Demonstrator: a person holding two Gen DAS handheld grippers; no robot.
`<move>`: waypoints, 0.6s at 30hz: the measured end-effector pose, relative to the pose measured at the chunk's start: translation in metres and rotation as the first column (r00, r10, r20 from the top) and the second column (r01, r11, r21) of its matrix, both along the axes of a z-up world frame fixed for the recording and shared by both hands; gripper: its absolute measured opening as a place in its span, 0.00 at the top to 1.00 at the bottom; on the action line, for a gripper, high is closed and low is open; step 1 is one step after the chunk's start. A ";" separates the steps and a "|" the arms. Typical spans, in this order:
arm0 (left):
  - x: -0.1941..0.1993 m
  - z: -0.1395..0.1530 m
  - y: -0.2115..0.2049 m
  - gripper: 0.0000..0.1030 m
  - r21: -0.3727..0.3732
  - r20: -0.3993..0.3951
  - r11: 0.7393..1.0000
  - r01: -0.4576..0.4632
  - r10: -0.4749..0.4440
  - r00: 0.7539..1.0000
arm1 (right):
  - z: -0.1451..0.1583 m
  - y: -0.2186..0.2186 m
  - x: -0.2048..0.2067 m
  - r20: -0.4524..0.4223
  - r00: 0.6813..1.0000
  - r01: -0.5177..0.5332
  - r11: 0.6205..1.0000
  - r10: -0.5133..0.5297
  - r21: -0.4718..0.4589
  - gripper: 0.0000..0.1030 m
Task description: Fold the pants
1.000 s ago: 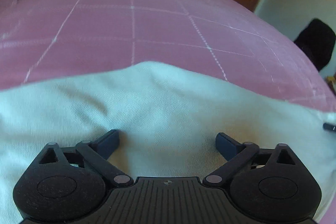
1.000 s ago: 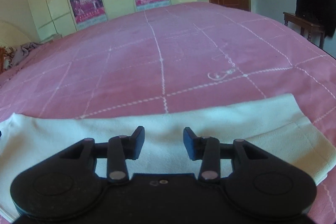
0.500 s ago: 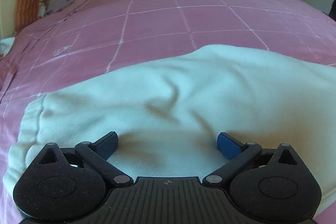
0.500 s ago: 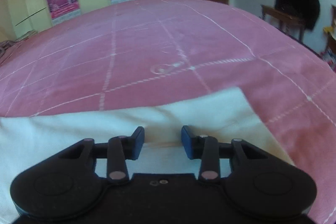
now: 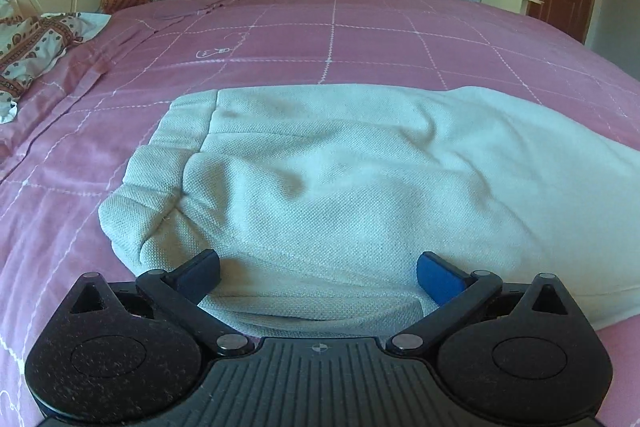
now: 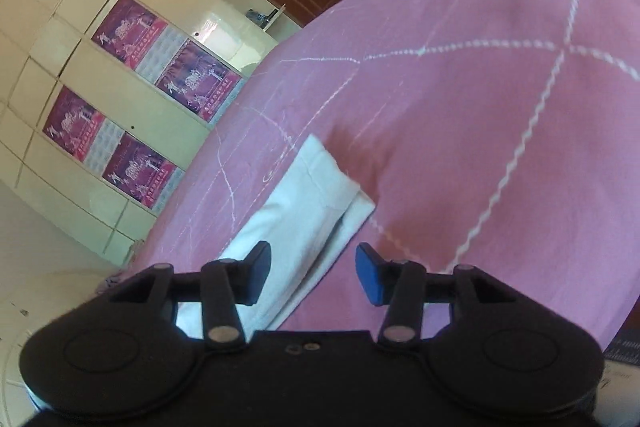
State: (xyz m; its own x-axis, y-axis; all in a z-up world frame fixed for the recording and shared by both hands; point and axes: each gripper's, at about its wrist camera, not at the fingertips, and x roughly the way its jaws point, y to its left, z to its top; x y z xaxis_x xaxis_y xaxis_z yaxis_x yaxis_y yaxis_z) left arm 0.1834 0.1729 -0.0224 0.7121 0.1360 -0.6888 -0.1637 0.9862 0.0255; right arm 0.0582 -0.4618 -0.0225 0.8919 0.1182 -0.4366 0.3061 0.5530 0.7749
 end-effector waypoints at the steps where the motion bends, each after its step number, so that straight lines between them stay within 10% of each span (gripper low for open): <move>1: -0.003 0.000 0.001 0.00 -0.005 0.007 1.000 -0.001 0.001 1.000 | -0.006 0.001 0.003 0.011 1.000 -0.002 1.000 0.002 0.029 0.54; 8: -0.005 0.000 0.000 0.00 -0.007 0.009 1.000 -0.005 0.005 1.000 | -0.024 0.015 0.039 -0.043 0.999 -0.001 1.000 0.000 -0.018 0.64; 11: -0.004 0.001 0.001 0.00 -0.008 0.006 1.000 -0.001 0.001 1.000 | -0.023 0.018 0.045 -0.059 0.998 -0.003 0.998 0.000 -0.057 0.94; 18: -0.004 0.000 0.001 0.00 -0.006 0.009 1.000 0.003 -0.002 1.000 | 0.015 0.029 0.028 0.044 0.998 0.040 0.982 -0.033 -0.182 0.95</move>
